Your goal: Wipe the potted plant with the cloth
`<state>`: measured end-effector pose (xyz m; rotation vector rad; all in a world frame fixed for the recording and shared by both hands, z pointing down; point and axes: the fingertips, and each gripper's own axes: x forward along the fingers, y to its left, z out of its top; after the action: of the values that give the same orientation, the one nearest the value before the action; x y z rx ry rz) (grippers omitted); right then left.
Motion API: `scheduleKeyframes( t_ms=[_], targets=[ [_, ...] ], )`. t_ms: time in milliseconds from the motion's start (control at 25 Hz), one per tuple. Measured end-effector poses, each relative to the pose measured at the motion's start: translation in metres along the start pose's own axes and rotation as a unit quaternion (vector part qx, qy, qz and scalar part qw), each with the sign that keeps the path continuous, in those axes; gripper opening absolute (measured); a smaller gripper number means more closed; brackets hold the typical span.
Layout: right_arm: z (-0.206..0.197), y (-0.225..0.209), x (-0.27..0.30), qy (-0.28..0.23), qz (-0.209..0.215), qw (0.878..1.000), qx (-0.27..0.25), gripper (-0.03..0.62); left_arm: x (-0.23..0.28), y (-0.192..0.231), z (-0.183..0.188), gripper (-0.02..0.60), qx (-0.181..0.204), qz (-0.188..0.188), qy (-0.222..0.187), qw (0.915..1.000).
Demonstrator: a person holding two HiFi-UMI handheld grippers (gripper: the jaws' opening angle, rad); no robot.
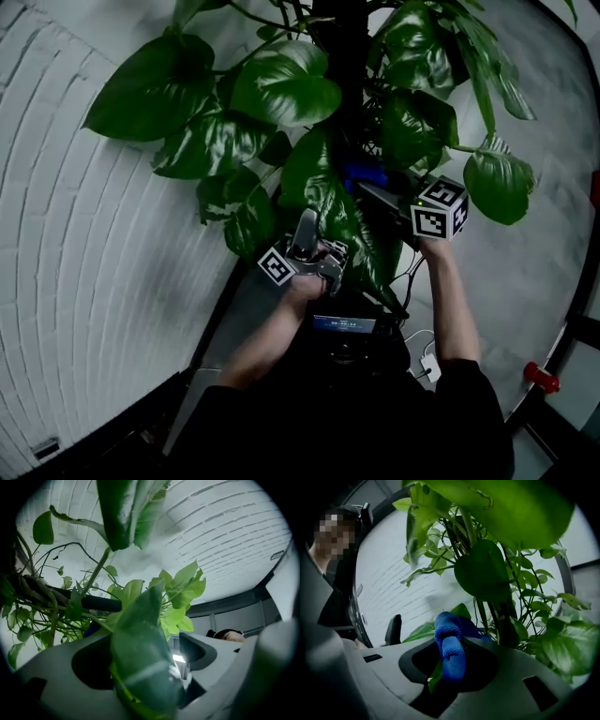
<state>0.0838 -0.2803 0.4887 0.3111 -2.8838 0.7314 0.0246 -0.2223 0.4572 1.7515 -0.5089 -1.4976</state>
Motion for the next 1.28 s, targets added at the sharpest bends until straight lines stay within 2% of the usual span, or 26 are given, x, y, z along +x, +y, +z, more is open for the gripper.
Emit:
scheduleKeyframes(
  t_ms=[120, 240, 320, 400, 480, 560, 640, 720, 840, 1000, 1120, 1280],
  targets=[
    [-0.006, 0.023, -0.002, -0.015, 0.029, 0.999, 0.010, 0.118, 0.003, 0.001, 0.002, 0.423, -0.009, -0.007, -0.003, 0.9999],
    [-0.012, 0.052, -0.012, -0.010, 0.070, 0.997, -0.019, 0.118, 0.005, 0.002, 0.005, 0.423, -0.016, -0.010, -0.008, 0.9998],
    [-0.001, 0.052, -0.028, -0.035, 0.058, 0.997, -0.033, 0.118, 0.005, 0.002, 0.009, 0.423, -0.016, -0.012, -0.014, 0.9997],
    [0.025, 0.026, -0.051, -0.091, -0.012, 0.995, -0.037, 0.118, 0.006, 0.002, 0.011, 0.423, -0.016, -0.011, -0.016, 0.9997],
    [0.047, -0.010, -0.075, -0.125, -0.115, 0.984, -0.061, 0.118, 0.008, 0.003, 0.010, 0.423, -0.016, -0.011, -0.012, 0.9997],
    [0.058, -0.037, -0.089, -0.114, -0.203, 0.966, -0.116, 0.118, 0.011, 0.004, 0.007, 0.423, -0.016, -0.010, -0.005, 0.9998],
    [0.057, -0.046, -0.086, -0.072, -0.233, 0.954, -0.173, 0.118, 0.014, 0.006, 0.001, 0.423, -0.015, -0.009, 0.003, 0.9998],
    [0.041, -0.043, -0.067, -0.015, -0.203, 0.957, -0.204, 0.118, 0.016, 0.009, -0.004, 0.423, -0.014, -0.005, 0.009, 0.9998],
    [0.006, -0.030, -0.039, 0.036, -0.117, 0.973, -0.196, 0.118, 0.017, 0.014, -0.008, 0.423, -0.012, 0.001, 0.015, 0.9998],
    [-0.013, -0.007, -0.024, 0.034, -0.034, 0.985, -0.163, 0.117, 0.019, 0.016, -0.012, 0.423, -0.009, 0.003, 0.021, 0.9997],
    [-0.015, 0.002, -0.024, 0.026, -0.011, 0.987, -0.156, 0.117, 0.021, 0.013, -0.015, 0.423, -0.003, 0.000, 0.028, 0.9996],
    [-0.009, 0.033, -0.023, 0.027, 0.015, 0.983, -0.179, 0.117, 0.022, 0.008, -0.018, 0.423, 0.007, -0.002, 0.042, 0.9991]
  ],
)
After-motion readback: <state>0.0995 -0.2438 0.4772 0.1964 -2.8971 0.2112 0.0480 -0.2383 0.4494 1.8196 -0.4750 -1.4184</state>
